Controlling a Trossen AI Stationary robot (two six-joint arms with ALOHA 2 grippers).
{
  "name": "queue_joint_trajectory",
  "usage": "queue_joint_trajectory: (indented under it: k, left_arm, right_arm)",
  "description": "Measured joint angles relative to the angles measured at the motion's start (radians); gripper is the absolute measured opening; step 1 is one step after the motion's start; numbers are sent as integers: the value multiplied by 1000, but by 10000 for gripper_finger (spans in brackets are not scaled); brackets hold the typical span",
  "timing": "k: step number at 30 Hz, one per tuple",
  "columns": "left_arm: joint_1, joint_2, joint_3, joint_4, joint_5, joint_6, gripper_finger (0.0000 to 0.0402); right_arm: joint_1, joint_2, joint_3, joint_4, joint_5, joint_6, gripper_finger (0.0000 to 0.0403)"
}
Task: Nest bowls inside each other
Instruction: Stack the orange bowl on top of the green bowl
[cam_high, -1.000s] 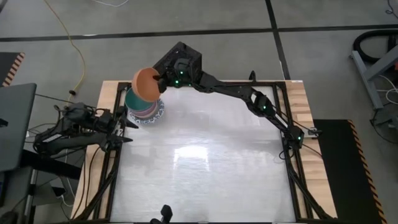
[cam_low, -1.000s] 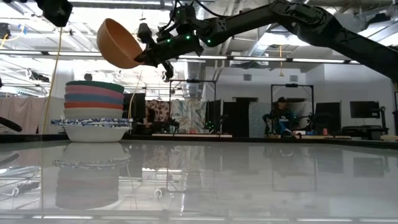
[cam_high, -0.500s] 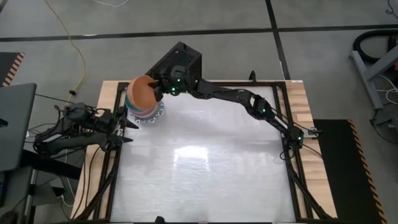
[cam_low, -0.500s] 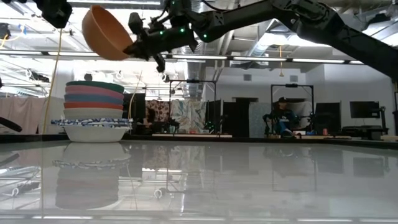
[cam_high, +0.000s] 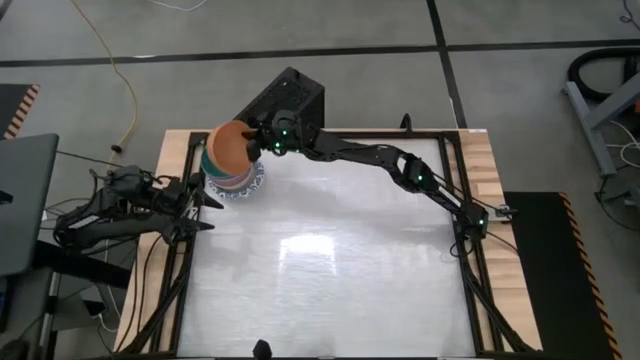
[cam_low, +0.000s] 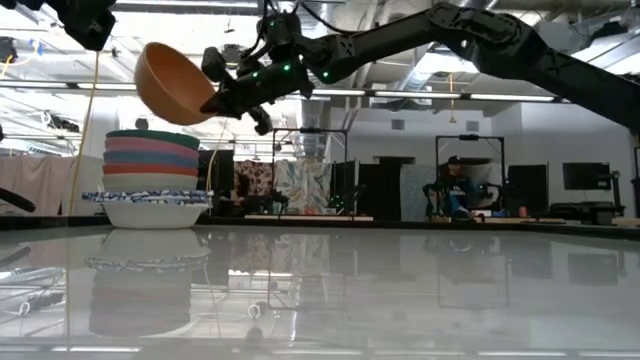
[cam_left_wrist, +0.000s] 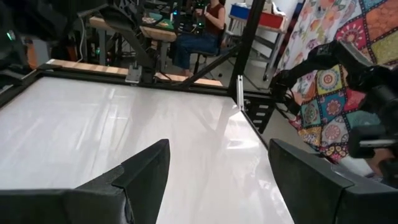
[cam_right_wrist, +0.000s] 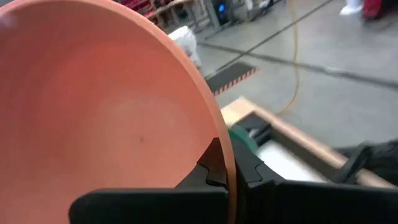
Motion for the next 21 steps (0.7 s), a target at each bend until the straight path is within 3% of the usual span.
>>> queue_joint_trajectory:
  k: [21]
  left_arm:
    - [0,0,0,-17,-8,13,263]
  right_arm:
    - [-9,48,-2,35,-19,13,6]
